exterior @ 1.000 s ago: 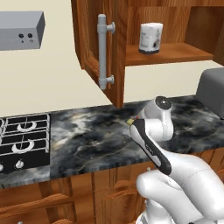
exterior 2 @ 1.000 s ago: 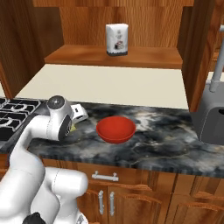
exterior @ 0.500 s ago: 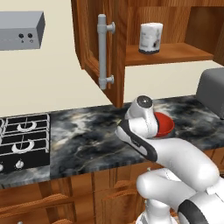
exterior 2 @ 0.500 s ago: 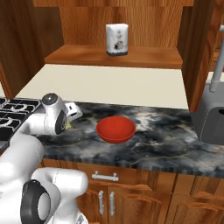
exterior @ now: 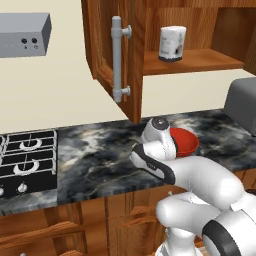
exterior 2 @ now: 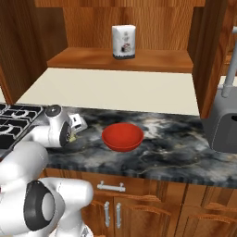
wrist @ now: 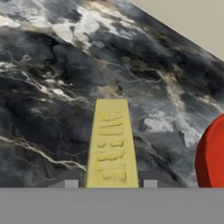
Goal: Pick the egg and butter from the fridge and place them by the bowl for mixing.
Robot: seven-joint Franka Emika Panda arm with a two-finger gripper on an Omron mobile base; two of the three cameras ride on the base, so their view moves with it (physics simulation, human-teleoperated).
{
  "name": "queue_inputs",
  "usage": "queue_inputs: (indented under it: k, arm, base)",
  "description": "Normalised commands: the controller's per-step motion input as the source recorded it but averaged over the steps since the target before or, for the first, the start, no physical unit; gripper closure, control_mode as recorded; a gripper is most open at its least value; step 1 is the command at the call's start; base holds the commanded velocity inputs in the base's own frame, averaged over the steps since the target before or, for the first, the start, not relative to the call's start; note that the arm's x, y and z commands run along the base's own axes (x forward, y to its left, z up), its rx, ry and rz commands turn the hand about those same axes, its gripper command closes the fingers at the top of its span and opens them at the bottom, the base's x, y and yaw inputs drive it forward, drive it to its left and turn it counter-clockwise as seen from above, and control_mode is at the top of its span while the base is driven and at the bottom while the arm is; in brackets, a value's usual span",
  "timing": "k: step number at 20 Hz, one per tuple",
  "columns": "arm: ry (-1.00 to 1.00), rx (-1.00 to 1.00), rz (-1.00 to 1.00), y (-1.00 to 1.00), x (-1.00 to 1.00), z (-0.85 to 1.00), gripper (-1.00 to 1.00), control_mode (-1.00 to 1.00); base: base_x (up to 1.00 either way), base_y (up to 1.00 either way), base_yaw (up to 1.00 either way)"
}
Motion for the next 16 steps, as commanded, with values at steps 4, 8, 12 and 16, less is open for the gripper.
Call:
queue_inputs:
  k: [4,8,12,16]
  arm:
    - [0.00,0.00,0.00,0.00,0.03,-0.42,1.00,-1.00]
    - [0.00,0.00,0.00,0.01,0.18,-0.18,1.00,-1.00]
    - [0.00,0.00,0.00,0.00,0.35,-0.05,1.00,-1.00]
    - [0.00,0.00,0.00,0.00,0.38,-0.07,1.00,-1.00]
  base:
    - [0.00,0.00,0.00]
    - [0.00,0.00,0.00]
    - [0.00,0.00,0.00]
    - [0.00,0.00,0.00]
